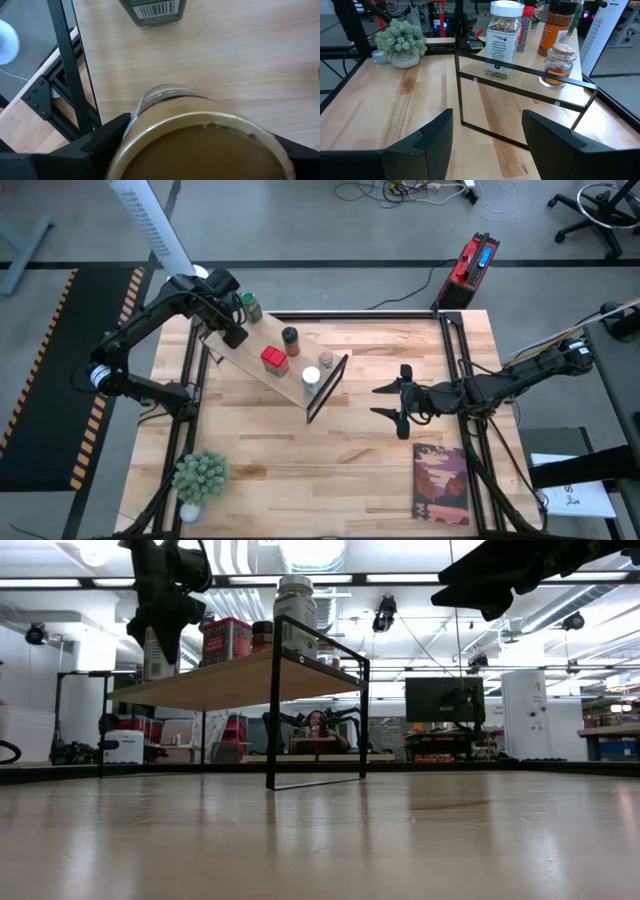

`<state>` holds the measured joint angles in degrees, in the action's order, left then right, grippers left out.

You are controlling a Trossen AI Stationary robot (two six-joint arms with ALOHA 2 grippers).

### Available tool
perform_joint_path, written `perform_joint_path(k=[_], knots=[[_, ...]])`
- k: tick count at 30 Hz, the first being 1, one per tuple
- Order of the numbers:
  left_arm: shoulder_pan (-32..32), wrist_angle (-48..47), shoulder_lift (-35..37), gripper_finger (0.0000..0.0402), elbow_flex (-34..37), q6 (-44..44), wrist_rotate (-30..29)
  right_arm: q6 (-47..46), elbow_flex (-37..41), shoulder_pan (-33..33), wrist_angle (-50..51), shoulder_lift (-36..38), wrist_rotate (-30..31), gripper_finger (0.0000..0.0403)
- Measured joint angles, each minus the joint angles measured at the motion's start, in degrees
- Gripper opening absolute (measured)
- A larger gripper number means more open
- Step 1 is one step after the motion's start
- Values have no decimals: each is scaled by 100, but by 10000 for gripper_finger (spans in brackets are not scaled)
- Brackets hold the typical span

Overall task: Shelf spices
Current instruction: Put the gold seasoning bottle on the shelf, then return to Home Position

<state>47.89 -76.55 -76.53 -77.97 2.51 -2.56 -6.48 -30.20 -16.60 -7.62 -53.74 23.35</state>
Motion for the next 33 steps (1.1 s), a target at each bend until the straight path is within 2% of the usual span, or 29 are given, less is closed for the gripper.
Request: perform_joint_path(k=[8, 16, 25, 29, 33], knots=[[-6, -94, -6, 331, 0, 2, -5, 4, 0, 0, 1, 0, 0, 213], [-6, -249, 14, 335, -204, 81, 10, 7, 0, 0, 2, 0, 17, 213], [-28, -514, 23, 328, -1684, 277, 114, 84, 0, 0, 2, 0, 68, 213], [-105, -545, 93, 328, -2443, 257, 875, 263, 4, -2, 112, 152, 67, 213], [-493, -360, 334, 318, -2888, 155, 1400, 256, 4, -2, 322, 718, 120, 213]])
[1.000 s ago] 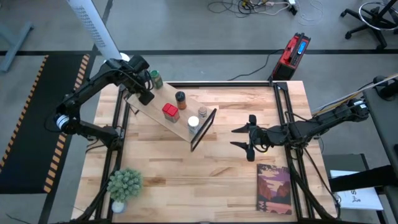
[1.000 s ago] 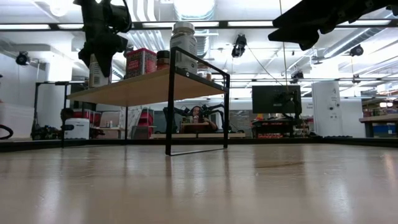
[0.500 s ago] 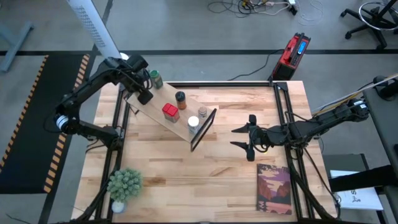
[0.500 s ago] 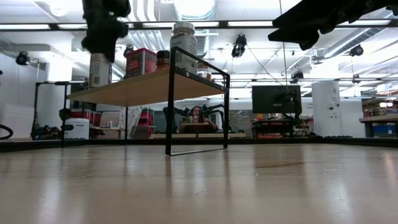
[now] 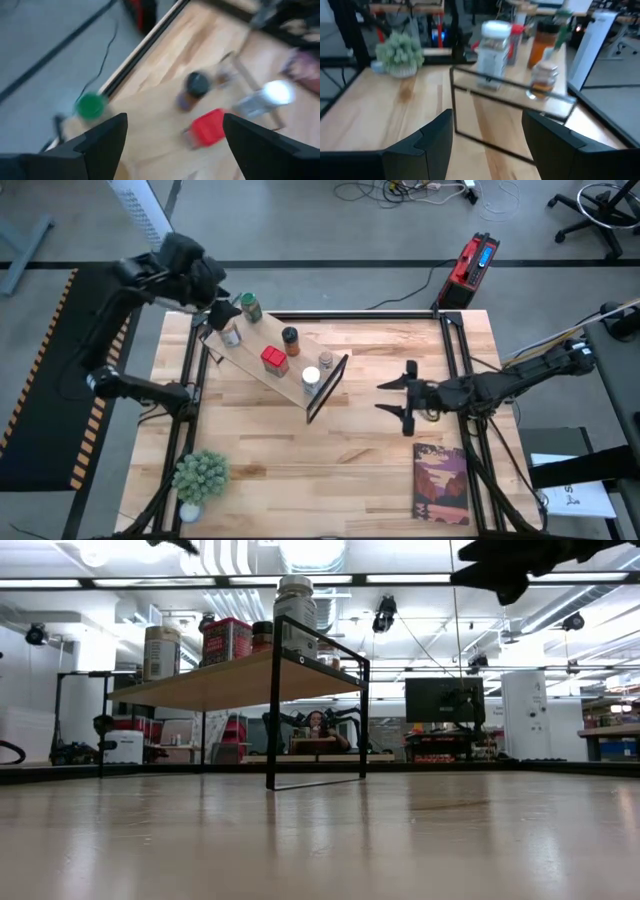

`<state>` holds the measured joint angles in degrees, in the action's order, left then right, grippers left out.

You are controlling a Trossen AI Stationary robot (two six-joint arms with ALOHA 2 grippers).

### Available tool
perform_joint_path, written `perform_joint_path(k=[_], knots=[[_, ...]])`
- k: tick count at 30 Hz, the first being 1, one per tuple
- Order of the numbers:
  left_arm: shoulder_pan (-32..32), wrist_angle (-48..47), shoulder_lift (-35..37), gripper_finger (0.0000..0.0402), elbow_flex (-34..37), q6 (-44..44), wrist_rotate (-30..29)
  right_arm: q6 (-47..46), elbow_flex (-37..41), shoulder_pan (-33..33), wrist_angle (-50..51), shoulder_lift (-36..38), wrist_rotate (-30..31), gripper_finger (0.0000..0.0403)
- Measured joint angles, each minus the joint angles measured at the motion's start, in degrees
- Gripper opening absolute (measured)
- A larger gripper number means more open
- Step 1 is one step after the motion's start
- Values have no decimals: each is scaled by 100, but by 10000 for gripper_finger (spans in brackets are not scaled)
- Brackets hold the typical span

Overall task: Shelf spices
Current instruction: Return to Home Position

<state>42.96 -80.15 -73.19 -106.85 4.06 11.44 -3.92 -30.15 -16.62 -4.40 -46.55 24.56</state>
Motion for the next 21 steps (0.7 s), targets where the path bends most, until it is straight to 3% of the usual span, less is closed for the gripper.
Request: perform_joint_path(k=[4, 8, 15, 21], knots=[[-761, 363, 444, 304, 6, -274, 16, -199, 0, 0, 504, 555, 2, 213], [-1737, 1030, 1059, 290, 462, -839, 4, -456, 0, 0, 980, 960, 0, 213], [-3476, 2943, 2119, 268, 2196, -1553, -625, -110, 271, -4, 801, 1506, -101, 213], [-4409, 4357, 2609, 253, 3765, -1662, -1053, -96, 875, -42, 555, 1996, -101, 213]])
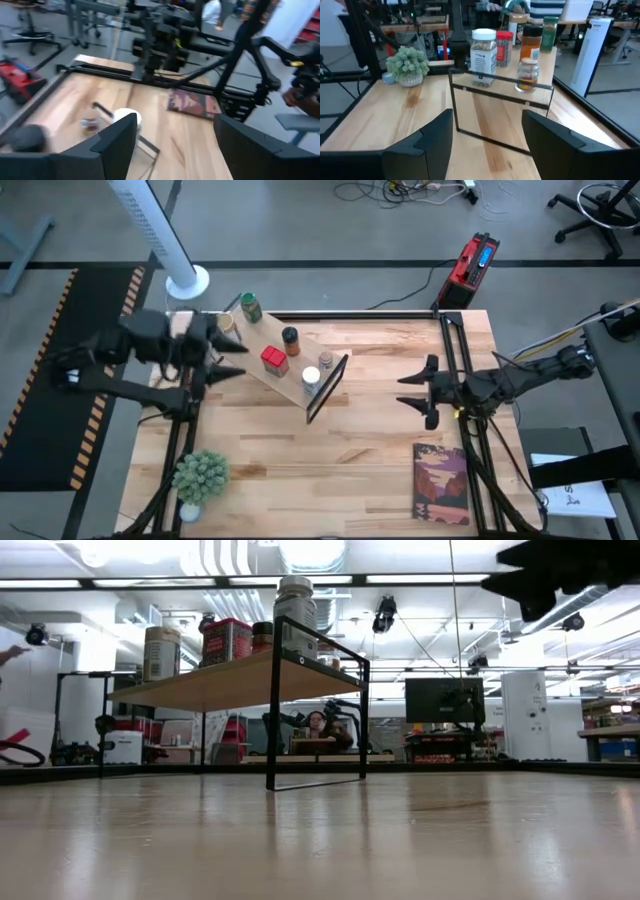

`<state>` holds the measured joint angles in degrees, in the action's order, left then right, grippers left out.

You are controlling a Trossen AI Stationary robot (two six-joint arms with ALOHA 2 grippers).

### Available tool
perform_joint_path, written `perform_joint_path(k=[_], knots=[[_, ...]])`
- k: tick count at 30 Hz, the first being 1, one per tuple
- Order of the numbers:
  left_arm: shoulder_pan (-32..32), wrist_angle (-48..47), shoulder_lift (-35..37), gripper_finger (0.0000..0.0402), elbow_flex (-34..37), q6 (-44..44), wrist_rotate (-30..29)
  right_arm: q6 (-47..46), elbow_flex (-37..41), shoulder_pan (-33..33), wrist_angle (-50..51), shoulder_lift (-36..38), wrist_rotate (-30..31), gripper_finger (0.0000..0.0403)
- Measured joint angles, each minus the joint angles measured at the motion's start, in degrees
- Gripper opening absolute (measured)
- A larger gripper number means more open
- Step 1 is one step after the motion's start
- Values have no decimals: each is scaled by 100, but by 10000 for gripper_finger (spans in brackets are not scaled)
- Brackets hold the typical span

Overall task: Shelf spices
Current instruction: Return to Home Position

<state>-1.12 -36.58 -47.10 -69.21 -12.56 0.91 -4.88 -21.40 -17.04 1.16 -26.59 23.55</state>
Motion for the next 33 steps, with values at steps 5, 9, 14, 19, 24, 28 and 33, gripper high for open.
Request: perform_joint_path(k=[5, 9, 14, 19, 24, 28, 33], knots=[[-481, 1413, 118, 244, 1263, -198, 6, 471, 816, 2, -1125, 556, -599, 213], [-695, 2554, 106, 239, 2135, -43, 3, 429, 1314, 4, -1505, 993, -707, 213], [-772, 3811, 135, 237, 2966, 369, 16, 232, 1680, 4, -1516, 1451, -704, 213], [-780, 4828, 147, 241, 3549, 850, 497, 26, 1965, 4, -1482, 1714, -704, 213], [-785, 5572, 160, 245, 4086, 1374, 1736, -257, 2019, 4, -1098, 1750, -704, 213], [-778, 5993, 211, 249, 4506, 1362, 1825, -505, 2016, 4, -880, 1747, -704, 213], [-779, 6401, 294, 248, 5053, 1356, 1952, -286, 2014, 4, -341, 1745, -710, 213]])
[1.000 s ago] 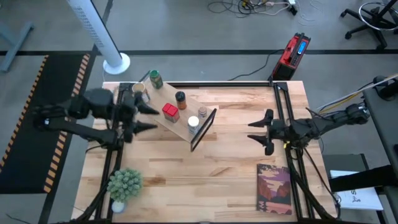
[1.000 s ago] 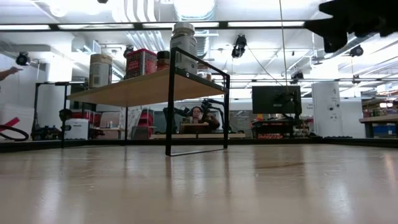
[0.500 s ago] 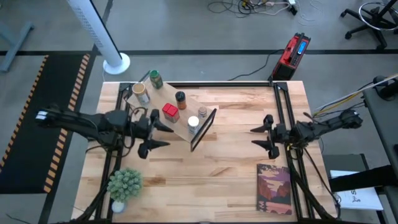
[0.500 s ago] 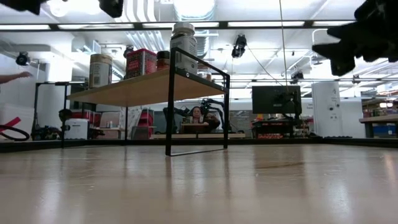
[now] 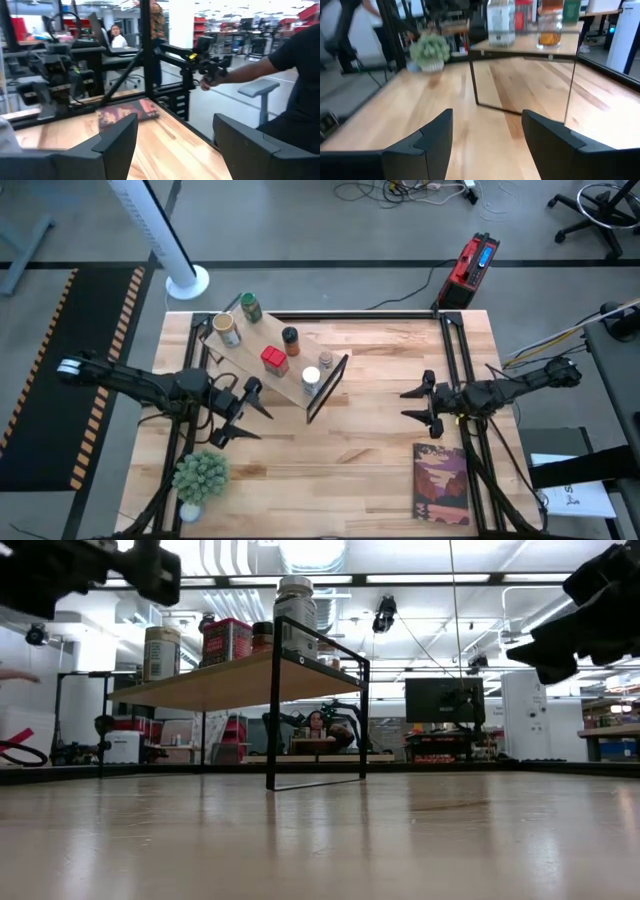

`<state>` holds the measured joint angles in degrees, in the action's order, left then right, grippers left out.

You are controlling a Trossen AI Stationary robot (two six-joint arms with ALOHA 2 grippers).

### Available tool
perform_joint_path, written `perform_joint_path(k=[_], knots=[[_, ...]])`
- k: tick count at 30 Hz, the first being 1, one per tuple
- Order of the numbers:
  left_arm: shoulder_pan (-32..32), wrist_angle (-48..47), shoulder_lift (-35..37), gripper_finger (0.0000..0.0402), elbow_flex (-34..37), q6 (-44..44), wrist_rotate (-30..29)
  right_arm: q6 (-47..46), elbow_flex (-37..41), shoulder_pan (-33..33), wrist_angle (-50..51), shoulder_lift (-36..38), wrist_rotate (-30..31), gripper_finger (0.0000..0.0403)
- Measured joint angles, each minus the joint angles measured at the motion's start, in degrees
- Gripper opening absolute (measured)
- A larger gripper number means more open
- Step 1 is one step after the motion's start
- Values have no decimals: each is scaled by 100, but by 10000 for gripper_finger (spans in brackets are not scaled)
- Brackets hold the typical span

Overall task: Shelf spices
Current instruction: Return to Home Position

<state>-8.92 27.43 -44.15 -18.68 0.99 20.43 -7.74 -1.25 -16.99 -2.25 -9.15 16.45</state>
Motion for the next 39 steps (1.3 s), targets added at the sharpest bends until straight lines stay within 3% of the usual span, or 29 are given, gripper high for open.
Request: perform_joint_path(k=[4, 13, 20, 28, 34, 37, 39], knots=[[-5, 307, 133, 242, 409, -161, 317, -47, -9, 0, 60, -134, -17, 213], [1, 462, 698, 236, 1167, -402, 328, -217, -9, 0, 60, -346, -17, 213], [58, 1417, 1035, 245, 1808, -362, 321, -214, -9, 0, 40, -340, -14, 213], [56, 955, 1175, 249, 1808, -412, 477, -215, -9, 0, 34, -339, -11, 213], [58, 731, 1188, 239, 1810, -313, 1324, -215, -8, 0, 32, -341, -9, 213], [74, 79, 1257, 235, 1812, -257, 1609, -215, -7, 0, 32, -339, -11, 213], [93, -571, 1309, 234, 1812, -275, 1392, -215, -7, 0, 30, -339, -11, 213]])
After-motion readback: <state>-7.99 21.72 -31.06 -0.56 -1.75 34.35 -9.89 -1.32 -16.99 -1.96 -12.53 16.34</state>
